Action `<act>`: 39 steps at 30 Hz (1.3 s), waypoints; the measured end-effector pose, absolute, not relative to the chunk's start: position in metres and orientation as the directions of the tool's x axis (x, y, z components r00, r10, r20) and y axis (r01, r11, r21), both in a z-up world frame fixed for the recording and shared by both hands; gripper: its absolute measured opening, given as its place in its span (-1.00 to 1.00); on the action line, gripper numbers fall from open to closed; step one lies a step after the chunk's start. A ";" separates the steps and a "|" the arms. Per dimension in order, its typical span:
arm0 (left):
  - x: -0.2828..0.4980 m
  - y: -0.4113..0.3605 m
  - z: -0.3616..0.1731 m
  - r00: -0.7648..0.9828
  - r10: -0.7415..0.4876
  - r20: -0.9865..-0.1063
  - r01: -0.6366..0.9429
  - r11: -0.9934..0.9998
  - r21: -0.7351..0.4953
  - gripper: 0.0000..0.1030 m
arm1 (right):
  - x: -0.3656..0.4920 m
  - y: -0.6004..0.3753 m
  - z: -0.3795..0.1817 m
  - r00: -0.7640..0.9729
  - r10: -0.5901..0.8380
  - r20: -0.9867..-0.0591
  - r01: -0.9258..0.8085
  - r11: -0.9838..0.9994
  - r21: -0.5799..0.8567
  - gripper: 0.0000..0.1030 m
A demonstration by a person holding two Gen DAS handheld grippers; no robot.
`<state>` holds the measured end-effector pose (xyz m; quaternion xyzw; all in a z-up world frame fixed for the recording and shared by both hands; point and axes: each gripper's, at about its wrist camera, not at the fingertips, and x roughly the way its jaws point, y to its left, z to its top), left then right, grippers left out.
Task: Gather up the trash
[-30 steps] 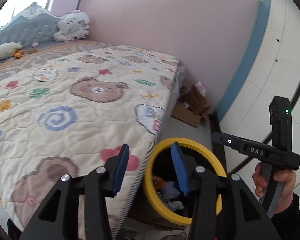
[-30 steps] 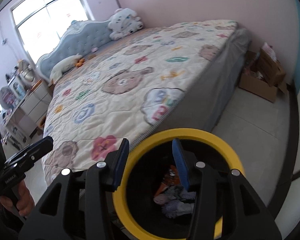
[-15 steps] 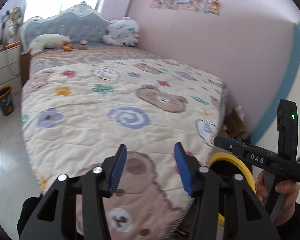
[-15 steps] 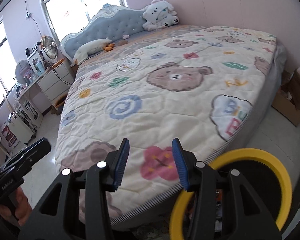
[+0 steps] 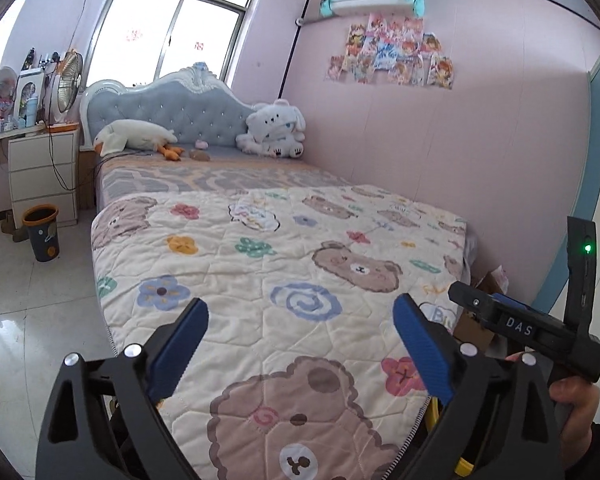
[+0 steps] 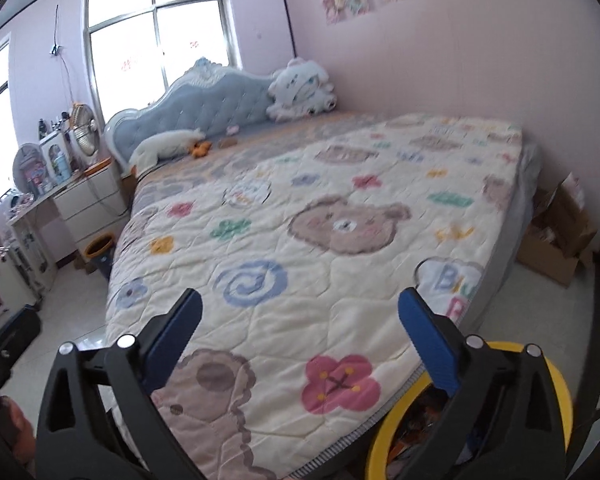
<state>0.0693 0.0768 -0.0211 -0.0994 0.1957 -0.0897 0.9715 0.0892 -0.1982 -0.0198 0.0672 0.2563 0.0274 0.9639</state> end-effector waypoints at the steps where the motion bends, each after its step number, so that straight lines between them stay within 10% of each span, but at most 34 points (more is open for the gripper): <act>1: 0.066 0.076 -0.020 0.912 -0.209 -0.353 0.135 0.965 -0.224 0.80 | 0.086 -0.198 -0.018 0.875 0.074 -0.479 -0.010 0.991 0.134 0.84; 39: 0.041 0.064 -0.017 0.944 -0.167 -0.283 0.113 0.973 -0.200 0.84 | 0.053 -0.202 -0.020 0.918 -0.017 -0.396 0.070 0.990 0.120 0.84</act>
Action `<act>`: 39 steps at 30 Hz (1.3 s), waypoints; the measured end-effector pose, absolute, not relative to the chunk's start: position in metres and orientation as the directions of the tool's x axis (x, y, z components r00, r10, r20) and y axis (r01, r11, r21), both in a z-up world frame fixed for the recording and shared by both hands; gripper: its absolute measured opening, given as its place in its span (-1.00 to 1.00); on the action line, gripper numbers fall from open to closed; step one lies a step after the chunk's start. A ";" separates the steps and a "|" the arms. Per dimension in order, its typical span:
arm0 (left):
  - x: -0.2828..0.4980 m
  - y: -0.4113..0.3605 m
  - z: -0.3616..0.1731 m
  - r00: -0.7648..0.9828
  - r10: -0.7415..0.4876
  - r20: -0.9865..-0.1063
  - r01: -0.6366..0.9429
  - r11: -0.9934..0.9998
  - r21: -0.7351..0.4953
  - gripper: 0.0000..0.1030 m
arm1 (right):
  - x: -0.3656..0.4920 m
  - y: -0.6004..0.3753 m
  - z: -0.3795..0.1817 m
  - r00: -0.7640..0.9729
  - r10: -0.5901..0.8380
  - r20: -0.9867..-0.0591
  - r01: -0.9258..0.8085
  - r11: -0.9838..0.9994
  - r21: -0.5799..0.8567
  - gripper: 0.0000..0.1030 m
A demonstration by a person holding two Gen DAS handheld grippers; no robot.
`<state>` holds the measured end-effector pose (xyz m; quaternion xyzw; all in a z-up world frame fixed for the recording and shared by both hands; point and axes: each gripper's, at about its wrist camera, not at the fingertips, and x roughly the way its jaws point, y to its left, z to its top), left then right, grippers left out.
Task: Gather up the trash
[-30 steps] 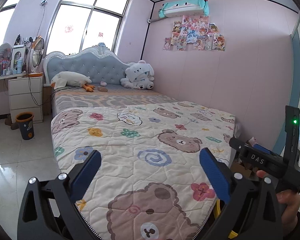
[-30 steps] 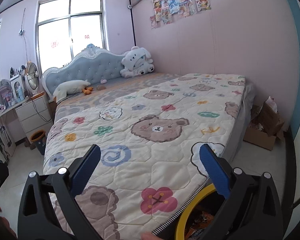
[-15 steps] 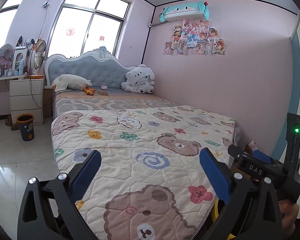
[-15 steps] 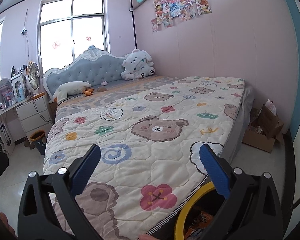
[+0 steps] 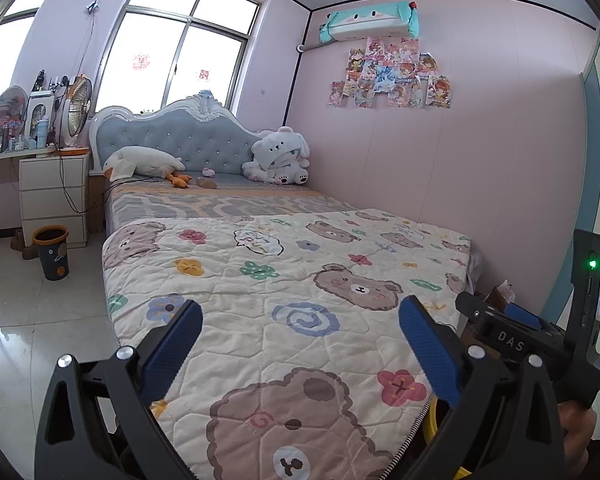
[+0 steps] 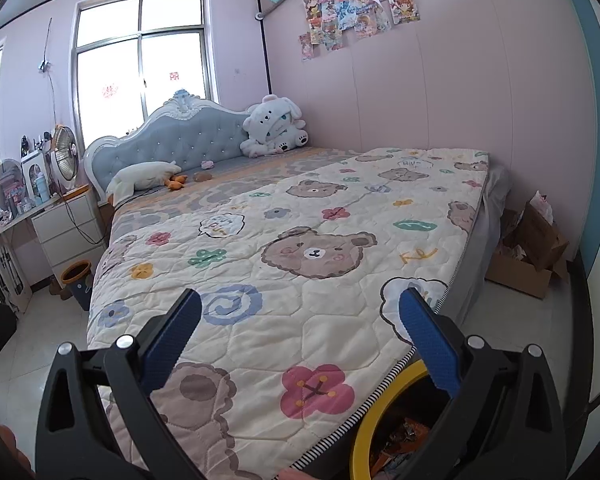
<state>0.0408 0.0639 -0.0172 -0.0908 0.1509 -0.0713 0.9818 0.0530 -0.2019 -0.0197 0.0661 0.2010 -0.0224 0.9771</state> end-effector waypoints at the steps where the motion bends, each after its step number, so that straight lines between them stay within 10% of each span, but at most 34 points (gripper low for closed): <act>1: 0.041 0.064 -0.017 0.944 -0.169 -0.284 0.114 0.973 -0.201 0.84 | 0.053 -0.202 -0.020 0.918 -0.018 -0.396 0.072 0.990 0.121 0.84; 39: 0.042 0.058 -0.023 0.935 -0.188 -0.300 0.132 0.972 -0.196 0.84 | 0.058 -0.210 -0.034 0.904 -0.025 -0.426 0.094 0.986 0.141 0.84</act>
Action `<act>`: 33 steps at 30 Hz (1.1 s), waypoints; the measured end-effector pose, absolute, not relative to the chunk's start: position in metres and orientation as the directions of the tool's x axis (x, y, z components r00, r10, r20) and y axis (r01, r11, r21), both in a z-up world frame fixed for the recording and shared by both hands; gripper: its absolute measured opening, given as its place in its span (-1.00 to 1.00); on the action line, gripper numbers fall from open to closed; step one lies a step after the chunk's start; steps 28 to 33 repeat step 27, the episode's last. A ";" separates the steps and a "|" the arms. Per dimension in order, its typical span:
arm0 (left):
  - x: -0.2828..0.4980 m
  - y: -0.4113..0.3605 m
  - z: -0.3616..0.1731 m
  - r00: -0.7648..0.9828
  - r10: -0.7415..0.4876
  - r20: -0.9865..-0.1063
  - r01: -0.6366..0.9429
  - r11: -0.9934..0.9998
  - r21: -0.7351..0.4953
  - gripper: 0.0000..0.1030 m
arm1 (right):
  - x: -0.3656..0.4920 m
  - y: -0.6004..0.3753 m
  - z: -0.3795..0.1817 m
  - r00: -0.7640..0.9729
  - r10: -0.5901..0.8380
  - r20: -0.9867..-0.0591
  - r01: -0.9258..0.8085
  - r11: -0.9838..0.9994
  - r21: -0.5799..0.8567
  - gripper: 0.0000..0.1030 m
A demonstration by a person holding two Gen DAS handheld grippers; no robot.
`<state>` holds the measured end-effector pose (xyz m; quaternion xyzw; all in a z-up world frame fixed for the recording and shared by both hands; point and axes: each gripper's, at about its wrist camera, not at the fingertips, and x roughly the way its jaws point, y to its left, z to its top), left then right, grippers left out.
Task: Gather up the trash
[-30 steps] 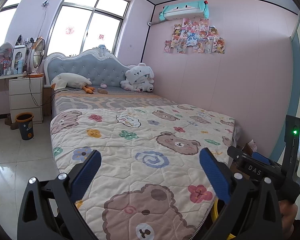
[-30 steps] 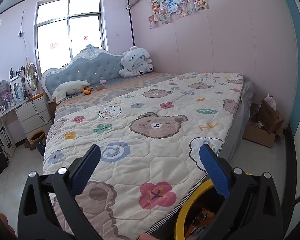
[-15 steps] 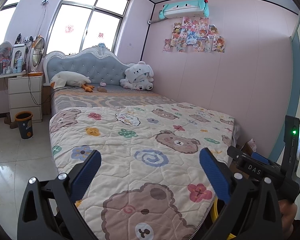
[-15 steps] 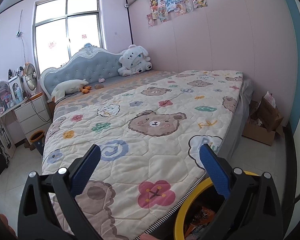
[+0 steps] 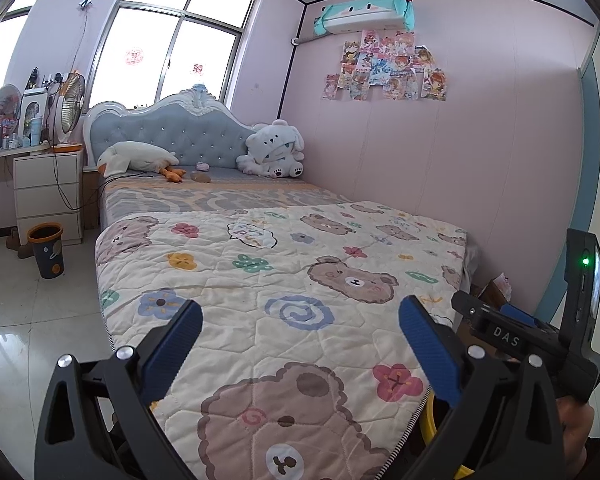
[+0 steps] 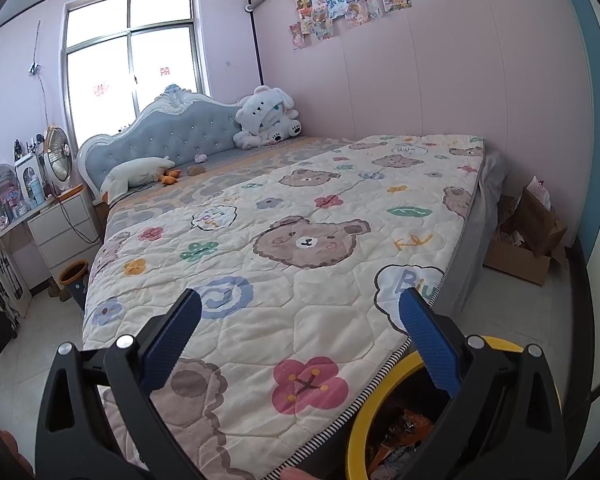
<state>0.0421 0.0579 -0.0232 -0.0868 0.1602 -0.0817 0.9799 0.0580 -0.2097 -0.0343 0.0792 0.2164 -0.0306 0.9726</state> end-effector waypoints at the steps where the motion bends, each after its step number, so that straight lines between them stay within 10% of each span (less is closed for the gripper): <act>1: 0.043 0.057 -0.023 0.935 -0.188 -0.301 0.133 0.972 -0.195 0.84 | 0.058 -0.210 -0.035 0.904 -0.025 -0.427 0.094 0.985 0.143 0.84; 33: 0.048 0.055 -0.025 0.922 -0.210 -0.324 0.144 0.966 -0.215 0.84 | 0.058 -0.212 -0.040 0.898 -0.032 -0.440 0.108 0.983 0.150 0.85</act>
